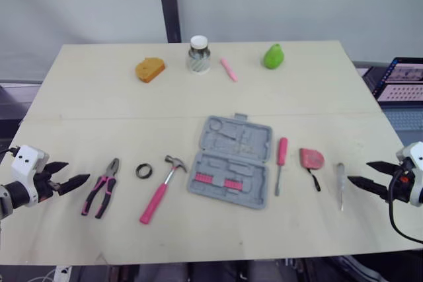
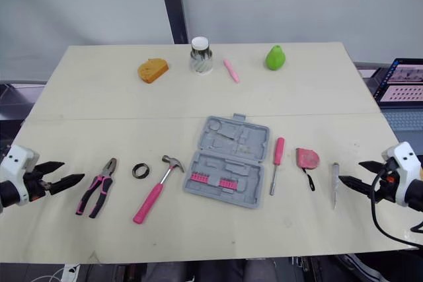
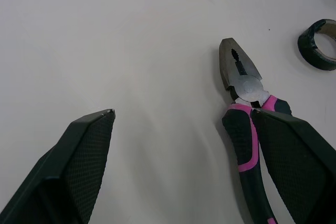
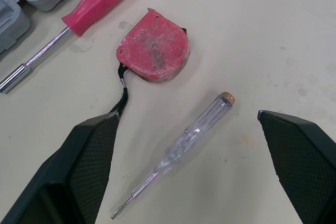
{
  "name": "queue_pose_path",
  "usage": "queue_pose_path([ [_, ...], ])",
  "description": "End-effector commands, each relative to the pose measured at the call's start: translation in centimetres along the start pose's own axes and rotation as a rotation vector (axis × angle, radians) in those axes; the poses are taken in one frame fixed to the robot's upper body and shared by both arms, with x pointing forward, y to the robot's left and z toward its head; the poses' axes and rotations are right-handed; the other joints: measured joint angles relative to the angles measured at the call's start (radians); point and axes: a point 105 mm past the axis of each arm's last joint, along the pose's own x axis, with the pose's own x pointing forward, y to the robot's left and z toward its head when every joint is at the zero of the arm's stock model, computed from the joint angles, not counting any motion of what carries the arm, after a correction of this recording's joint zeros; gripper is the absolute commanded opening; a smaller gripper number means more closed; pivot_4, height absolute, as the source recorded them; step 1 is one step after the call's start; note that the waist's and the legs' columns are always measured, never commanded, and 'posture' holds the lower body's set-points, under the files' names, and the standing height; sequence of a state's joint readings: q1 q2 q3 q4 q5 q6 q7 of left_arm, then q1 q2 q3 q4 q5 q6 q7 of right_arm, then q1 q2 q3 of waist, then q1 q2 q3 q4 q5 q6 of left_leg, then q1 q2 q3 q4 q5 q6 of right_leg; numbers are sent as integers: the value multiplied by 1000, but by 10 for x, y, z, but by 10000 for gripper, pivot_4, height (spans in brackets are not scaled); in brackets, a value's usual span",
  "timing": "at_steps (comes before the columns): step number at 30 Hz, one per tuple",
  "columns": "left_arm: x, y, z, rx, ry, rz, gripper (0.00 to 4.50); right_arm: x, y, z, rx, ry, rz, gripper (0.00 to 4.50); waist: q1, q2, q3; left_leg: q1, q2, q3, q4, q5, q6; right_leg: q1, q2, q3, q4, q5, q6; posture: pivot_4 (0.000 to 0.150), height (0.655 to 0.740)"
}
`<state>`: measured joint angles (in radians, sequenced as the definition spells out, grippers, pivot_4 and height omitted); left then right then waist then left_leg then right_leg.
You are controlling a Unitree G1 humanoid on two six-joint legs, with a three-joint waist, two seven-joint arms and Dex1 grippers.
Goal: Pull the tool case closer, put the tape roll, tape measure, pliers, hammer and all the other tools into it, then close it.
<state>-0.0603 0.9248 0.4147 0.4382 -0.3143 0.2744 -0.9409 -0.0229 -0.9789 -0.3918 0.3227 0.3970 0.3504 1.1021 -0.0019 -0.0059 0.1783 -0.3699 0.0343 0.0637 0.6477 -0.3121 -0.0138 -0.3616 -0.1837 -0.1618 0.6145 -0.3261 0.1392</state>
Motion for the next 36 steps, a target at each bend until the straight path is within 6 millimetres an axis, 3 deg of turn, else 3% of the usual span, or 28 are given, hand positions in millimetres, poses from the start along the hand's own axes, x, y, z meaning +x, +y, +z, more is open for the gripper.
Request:
queue_pose_path([
  [1,-10,8,10,23,-16,25,44245,-1,0,8,-28,-26,6,45000,0,0,0,0,0,0,0,0,0,0,0,0,0,0,0,1500,7400],
  [28,-5,6,17,53,-27,22,44245,0,1,10,-26,-60,8,45000,1,0,0,0,0,0,-1,-1,0,-1,0,0,1,0,0,1500,7400],
  [30,3,-7,35,70,-73,-31,44245,2,15,29,-13,-123,50,45000,1,0,0,0,0,0,-1,-1,0,-1,0,0,1,0,0,1500,7400],
  [33,24,-41,58,139,-90,-183,44245,13,46,51,-36,-174,130,45000,9,0,0,-1,0,0,0,-1,0,-1,0,0,1,0,0,1500,7400],
  [36,52,-89,82,209,-118,-363,44245,30,78,65,-65,-183,172,45000,23,0,0,-1,0,-1,1,-1,0,0,0,1,2,0,0,1500,7400],
])
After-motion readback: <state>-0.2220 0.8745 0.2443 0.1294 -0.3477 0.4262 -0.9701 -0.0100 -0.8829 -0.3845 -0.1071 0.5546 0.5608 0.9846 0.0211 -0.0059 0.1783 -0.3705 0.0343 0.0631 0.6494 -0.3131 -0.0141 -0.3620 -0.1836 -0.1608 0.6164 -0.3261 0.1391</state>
